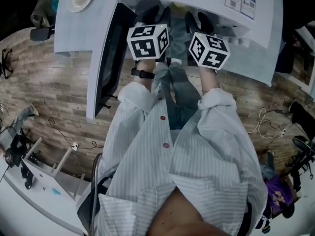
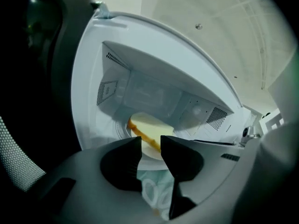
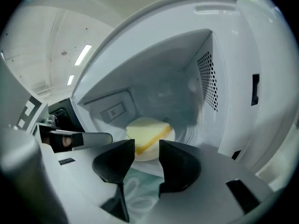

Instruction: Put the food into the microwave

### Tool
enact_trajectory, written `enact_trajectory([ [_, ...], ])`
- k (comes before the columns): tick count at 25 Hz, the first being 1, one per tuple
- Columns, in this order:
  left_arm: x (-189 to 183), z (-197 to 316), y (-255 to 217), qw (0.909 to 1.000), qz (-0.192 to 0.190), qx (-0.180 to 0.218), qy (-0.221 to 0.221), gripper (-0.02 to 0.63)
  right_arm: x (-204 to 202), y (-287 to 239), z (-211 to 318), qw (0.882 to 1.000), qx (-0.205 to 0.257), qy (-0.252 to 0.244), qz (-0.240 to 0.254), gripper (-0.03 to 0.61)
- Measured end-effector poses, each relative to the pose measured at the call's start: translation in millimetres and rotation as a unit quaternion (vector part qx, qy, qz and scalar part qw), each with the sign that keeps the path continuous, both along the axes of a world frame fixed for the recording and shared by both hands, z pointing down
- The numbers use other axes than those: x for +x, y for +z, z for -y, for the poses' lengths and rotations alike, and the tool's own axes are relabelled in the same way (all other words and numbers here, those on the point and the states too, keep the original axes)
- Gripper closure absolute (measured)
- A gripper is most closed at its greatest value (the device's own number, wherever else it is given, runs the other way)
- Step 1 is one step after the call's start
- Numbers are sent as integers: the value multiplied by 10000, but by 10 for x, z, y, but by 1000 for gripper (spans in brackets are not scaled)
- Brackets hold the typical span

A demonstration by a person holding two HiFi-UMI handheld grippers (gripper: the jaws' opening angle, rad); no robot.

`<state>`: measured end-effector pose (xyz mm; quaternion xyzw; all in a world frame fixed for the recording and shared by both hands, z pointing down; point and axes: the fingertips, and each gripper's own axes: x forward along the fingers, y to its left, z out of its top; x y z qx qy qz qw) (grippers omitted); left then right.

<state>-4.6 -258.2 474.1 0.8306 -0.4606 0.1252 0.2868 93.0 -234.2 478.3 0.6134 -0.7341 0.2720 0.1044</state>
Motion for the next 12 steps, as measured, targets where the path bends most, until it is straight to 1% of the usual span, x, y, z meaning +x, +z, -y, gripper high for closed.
enact_trajectory([
  [3,41,-89,-96,9999,27,74,70,494,-36,-149,-50,9997,126,-128,148,408],
  [5,77,-132,-169,9998,79,156,123,494,-54,-240,-72,9993,217,-193,228,448],
  [7,118,-155,-293,9995,73,266,180,494,-70,-362,-70,9988,338,-245,274,461],
  [9,150,-171,-435,9990,44,377,237,494,-85,-500,-59,9980,443,-295,333,469],
  [12,189,-264,-594,9987,-111,395,305,495,-101,-669,-113,9966,530,-379,495,489],
])
